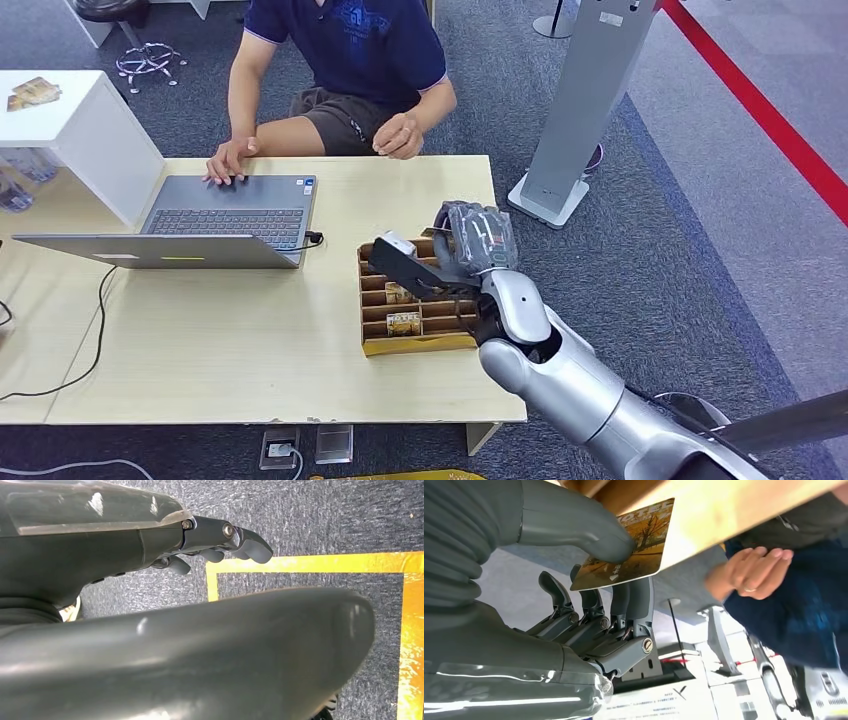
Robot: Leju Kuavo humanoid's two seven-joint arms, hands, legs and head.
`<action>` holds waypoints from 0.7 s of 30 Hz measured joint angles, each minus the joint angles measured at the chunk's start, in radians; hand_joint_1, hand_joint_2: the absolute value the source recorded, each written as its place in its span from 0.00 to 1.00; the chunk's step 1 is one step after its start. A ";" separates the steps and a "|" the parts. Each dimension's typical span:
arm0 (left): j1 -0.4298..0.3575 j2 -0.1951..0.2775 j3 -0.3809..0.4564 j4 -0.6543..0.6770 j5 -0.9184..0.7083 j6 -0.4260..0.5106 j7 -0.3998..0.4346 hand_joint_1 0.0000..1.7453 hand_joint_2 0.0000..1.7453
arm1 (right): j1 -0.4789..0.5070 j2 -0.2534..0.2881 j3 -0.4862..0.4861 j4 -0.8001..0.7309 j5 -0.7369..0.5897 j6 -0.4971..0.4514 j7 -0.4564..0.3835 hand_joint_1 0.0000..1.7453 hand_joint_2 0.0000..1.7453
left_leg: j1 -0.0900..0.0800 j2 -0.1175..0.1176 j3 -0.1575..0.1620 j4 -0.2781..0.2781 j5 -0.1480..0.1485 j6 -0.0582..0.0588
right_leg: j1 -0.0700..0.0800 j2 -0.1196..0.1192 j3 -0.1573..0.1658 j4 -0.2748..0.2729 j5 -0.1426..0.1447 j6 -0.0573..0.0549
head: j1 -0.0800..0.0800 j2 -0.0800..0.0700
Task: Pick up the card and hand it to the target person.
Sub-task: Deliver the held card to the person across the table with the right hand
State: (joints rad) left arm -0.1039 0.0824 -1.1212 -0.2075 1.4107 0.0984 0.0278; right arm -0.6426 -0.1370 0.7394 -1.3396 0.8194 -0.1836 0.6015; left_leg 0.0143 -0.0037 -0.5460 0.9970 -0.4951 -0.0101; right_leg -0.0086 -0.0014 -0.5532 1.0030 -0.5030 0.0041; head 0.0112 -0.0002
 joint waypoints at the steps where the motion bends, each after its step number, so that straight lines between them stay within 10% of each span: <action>1: 0.000 0.000 0.000 0.000 -0.001 0.000 0.000 0.00 0.00 | -0.001 -0.003 -0.004 -0.014 0.000 -0.006 -0.003 0.85 1.00 | 0.000 0.000 0.000 0.000 0.000 0.000 | 0.000 0.000 0.000 0.000 0.000 0.000 | 0.000 0.000; 21: -0.009 0.000 -0.004 0.000 -0.048 -0.013 -0.015 0.00 0.00 | -0.243 0.160 0.023 0.376 -0.066 -0.153 -0.287 0.85 1.00 | 0.000 -0.002 -0.002 0.000 0.001 0.000 | 0.000 -0.001 0.000 0.001 0.000 0.000 | -0.001 0.000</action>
State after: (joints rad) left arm -0.1126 0.0824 -1.1247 -0.2075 1.3627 0.0855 0.0127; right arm -0.8852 0.0234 0.7626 -0.9633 0.7536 -0.3367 0.3144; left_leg 0.0144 -0.0053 -0.5478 0.9968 -0.4942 -0.0106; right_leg -0.0086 -0.0027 -0.5535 1.0043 -0.5029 0.0040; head 0.0106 -0.0003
